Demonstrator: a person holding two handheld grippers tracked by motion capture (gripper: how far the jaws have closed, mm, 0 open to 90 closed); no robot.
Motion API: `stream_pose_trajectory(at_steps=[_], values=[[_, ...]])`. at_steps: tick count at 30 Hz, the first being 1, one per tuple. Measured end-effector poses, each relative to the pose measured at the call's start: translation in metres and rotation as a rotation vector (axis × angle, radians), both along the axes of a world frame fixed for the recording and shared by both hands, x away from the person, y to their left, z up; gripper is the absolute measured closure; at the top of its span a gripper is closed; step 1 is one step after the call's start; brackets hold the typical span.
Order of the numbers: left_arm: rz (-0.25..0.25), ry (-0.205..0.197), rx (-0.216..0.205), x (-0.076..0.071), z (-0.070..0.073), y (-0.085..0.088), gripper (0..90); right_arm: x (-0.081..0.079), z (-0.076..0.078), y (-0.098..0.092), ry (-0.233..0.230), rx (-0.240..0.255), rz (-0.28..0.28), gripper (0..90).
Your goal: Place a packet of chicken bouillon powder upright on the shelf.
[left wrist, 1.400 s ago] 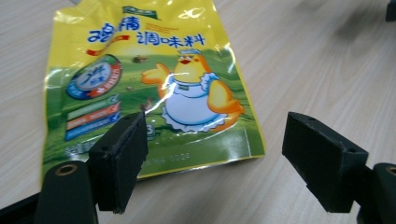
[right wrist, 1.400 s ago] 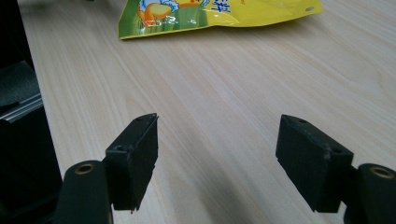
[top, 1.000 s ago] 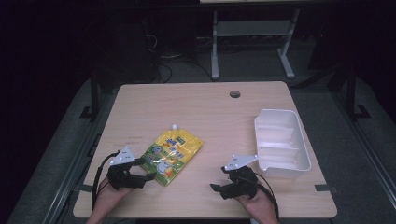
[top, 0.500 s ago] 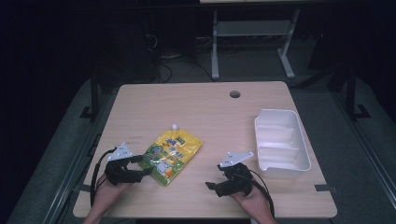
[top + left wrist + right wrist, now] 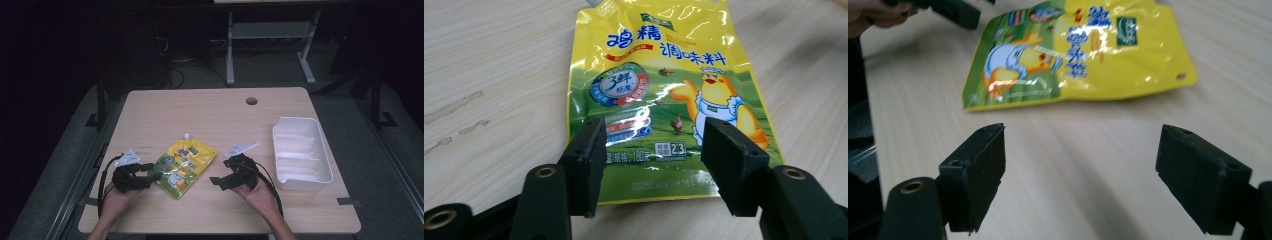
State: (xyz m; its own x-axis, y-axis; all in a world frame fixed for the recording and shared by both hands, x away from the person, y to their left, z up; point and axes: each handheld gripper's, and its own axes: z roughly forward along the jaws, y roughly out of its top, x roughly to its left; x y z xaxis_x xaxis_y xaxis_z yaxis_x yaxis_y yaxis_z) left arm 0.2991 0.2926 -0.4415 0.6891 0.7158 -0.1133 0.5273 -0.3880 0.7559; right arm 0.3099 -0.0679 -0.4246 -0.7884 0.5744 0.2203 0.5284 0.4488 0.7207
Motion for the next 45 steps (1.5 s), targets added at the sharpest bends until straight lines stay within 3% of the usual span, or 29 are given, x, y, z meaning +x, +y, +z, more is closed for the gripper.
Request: stream_pose_trajectory(at_steps=[12, 22, 37, 45], values=[[0.000, 0.016, 0.034, 0.005, -0.004, -0.001, 56.2, 0.051, 0.016, 0.027, 0.005, -0.063, -0.031, 20.2], [-0.013, 0.039, 0.077, 0.007, -0.008, -0.005, 60.7, 0.081, 0.017, 0.038, 0.054, -0.082, -0.058, 20.5], [-0.009, 0.035, 0.090, 0.007, -0.009, -0.006, 62.4, 0.102, -0.001, 0.042, 0.118, -0.095, -0.093, 22.0], [-0.007, 0.032, 0.092, 0.007, -0.010, -0.006, 62.6, 0.110, -0.014, 0.042, 0.183, -0.099, -0.114, 30.2]])
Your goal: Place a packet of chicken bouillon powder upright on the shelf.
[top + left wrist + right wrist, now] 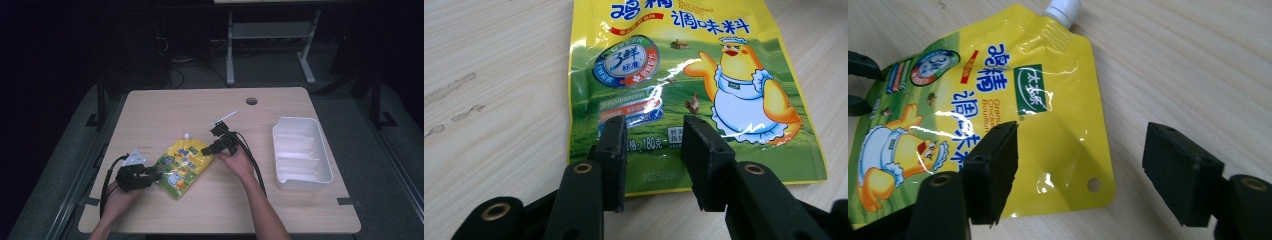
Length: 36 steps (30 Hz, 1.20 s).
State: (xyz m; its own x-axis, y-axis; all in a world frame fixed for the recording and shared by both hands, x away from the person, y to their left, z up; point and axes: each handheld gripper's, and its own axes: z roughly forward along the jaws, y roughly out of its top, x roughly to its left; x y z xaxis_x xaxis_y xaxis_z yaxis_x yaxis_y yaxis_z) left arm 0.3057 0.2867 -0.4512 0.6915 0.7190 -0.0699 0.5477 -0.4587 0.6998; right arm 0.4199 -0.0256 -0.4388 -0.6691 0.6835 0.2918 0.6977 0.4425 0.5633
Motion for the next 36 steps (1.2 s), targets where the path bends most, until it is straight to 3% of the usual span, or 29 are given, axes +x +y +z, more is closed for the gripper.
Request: stream_pose_trajectory(at_steps=[6, 10, 14, 18, 22, 24, 27, 31, 36], values=[[0.000, 0.000, 0.001, 0.000, 0.000, 0.000, 62.6, 0.003, -0.008, -0.001, 0.051, 0.013, 0.003, 40.5], [0.001, 0.000, 0.001, 0.000, 0.000, 0.000, 62.6, 0.002, -0.011, -0.002, 0.076, 0.052, 0.020, 49.1], [0.002, -0.001, 0.002, 0.000, 0.000, -0.001, 62.5, 0.000, -0.009, -0.003, 0.070, 0.060, 0.021, 51.7], [0.003, 0.001, 0.003, 0.000, -0.001, -0.001, 62.5, -0.001, -0.004, -0.008, 0.076, 0.113, 0.017, 56.9], [0.006, 0.001, 0.003, 0.000, -0.001, -0.001, 62.5, -0.002, 0.000, -0.010, 0.085, 0.197, 0.025, 62.3], [0.006, 0.002, 0.003, 0.000, -0.001, -0.001, 62.5, -0.003, -0.001, -0.007, 0.096, 0.191, 0.028, 63.5], [0.006, 0.001, 0.000, 0.000, -0.001, -0.001, 62.5, -0.002, -0.011, -0.003, 0.125, 0.143, 0.026, 63.8], [0.005, 0.001, -0.001, 0.000, -0.001, -0.001, 62.4, -0.002, -0.020, -0.003, 0.133, 0.172, 0.003, 68.2], [0.004, -0.001, 0.002, 0.000, -0.001, -0.001, 62.3, -0.003, -0.018, -0.003, 0.120, 0.186, -0.010, 83.4]])
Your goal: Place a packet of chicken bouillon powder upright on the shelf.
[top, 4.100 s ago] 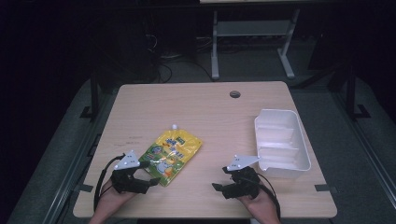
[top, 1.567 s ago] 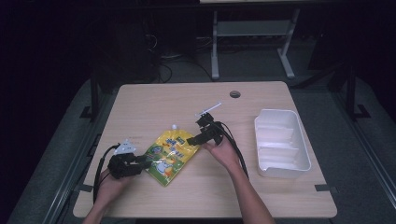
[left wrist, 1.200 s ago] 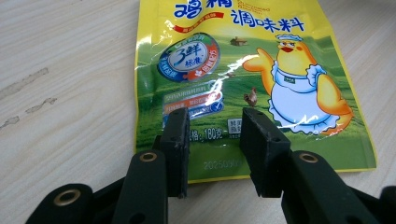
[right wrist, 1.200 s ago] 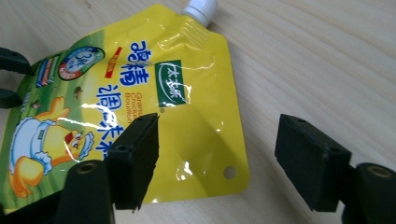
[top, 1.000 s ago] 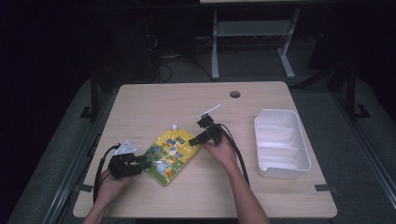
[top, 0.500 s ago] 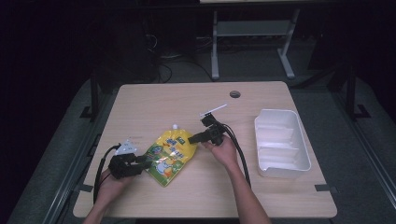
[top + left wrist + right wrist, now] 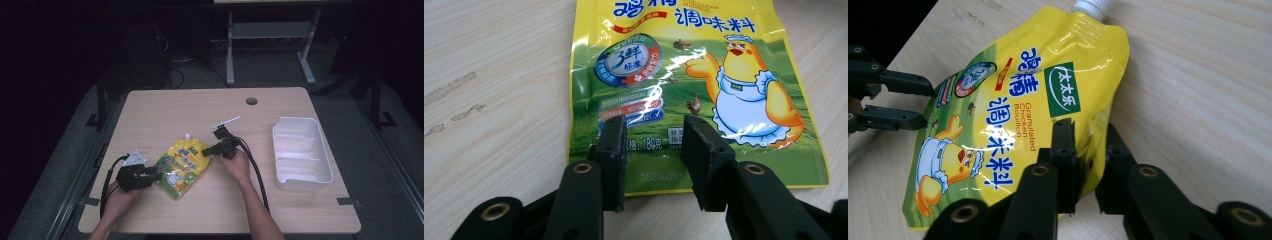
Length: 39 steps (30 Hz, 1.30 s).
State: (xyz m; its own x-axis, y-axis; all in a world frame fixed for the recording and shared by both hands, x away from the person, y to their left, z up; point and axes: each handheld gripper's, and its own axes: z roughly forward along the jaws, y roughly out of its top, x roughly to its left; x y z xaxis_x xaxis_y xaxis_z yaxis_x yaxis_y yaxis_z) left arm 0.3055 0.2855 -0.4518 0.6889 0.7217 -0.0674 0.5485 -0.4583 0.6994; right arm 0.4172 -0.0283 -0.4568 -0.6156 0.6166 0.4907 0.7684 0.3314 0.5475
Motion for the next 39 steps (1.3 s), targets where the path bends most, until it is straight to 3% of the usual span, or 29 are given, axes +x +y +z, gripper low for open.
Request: stream_pose_trajectory(at_steps=[5, 8, 13, 18, 24, 31, 33, 39], values=[[-0.005, 0.007, -0.012, 0.000, 0.002, 0.001, 59.9, -0.002, 0.006, -0.001, -0.017, 0.015, 0.010, 86.7], [-0.004, -0.007, -0.032, -0.001, 0.007, 0.003, 55.6, -0.007, 0.019, -0.004, -0.061, 0.039, 0.027, 87.9], [0.005, -0.040, -0.098, -0.004, 0.018, 0.011, 47.6, -0.016, 0.038, -0.008, -0.115, 0.068, 0.046, 88.4], [0.017, -0.041, -0.168, -0.003, 0.023, 0.021, 34.9, -0.028, 0.061, -0.010, -0.182, 0.086, 0.089, 88.6], [-0.006, -0.034, -0.252, -0.003, 0.026, 0.028, 21.8, -0.050, 0.092, -0.004, -0.287, 0.102, 0.195, 88.8], [-0.054, -0.048, -0.284, -0.005, 0.028, 0.026, 18.8, -0.067, 0.110, 0.004, -0.353, 0.090, 0.286, 88.7], [-0.071, -0.051, -0.293, -0.006, 0.029, 0.026, 18.7, -0.075, 0.117, 0.009, -0.376, 0.087, 0.345, 88.7], [-0.136, -0.031, -0.344, -0.006, 0.029, 0.024, 20.9, -0.085, 0.126, 0.017, -0.405, 0.078, 0.438, 88.7]])
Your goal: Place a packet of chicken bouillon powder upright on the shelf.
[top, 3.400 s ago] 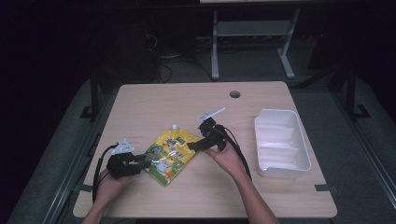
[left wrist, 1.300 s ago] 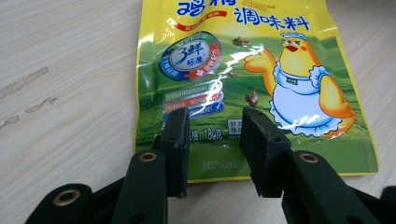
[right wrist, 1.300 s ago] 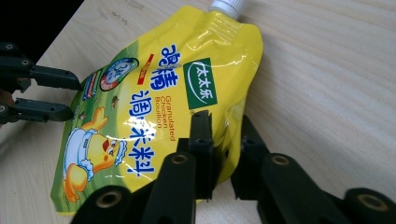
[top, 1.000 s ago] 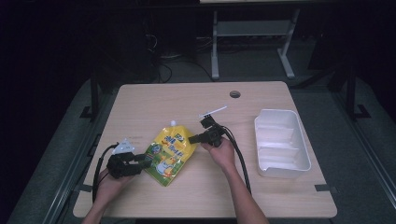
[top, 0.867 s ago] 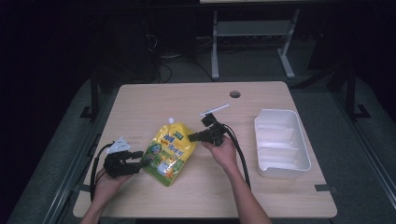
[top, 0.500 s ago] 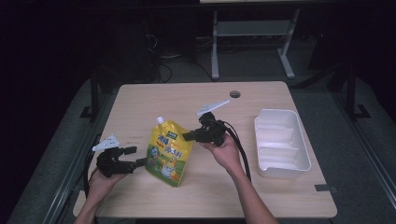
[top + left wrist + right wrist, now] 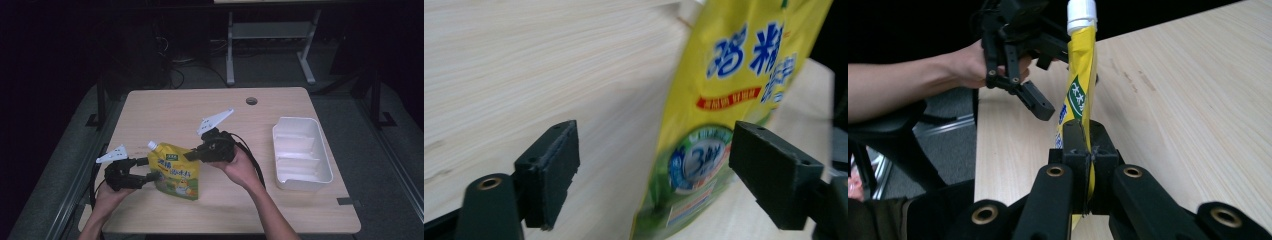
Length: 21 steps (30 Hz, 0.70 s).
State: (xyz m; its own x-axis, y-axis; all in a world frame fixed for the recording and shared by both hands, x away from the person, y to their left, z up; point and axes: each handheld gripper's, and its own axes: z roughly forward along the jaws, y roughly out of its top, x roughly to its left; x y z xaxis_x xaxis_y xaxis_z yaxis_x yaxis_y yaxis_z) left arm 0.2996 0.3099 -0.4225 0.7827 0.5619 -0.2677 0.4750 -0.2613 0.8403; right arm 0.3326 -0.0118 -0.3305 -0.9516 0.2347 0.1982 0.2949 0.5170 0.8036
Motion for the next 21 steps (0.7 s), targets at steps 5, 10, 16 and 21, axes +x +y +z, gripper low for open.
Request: stream_pose_trajectory(at_steps=[5, 10, 16, 21], values=[[-0.076, 0.020, -0.024, 0.000, -0.001, -0.004, 28.4, -0.002, 0.002, 0.004, -0.004, -0.006, 0.034, 88.7], [-0.118, 0.018, -0.015, -0.001, -0.002, -0.008, 44.1, 0.001, 0.001, 0.003, 0.004, 0.000, 0.039, 88.7], [-0.143, 0.008, 0.000, -0.003, -0.001, -0.008, 61.8, 0.004, 0.001, 0.001, 0.002, -0.015, 0.014, 88.5], [-0.181, 0.002, 0.001, -0.005, 0.000, -0.009, 77.3, 0.009, -0.001, -0.003, 0.007, -0.015, -0.017, 86.3]])
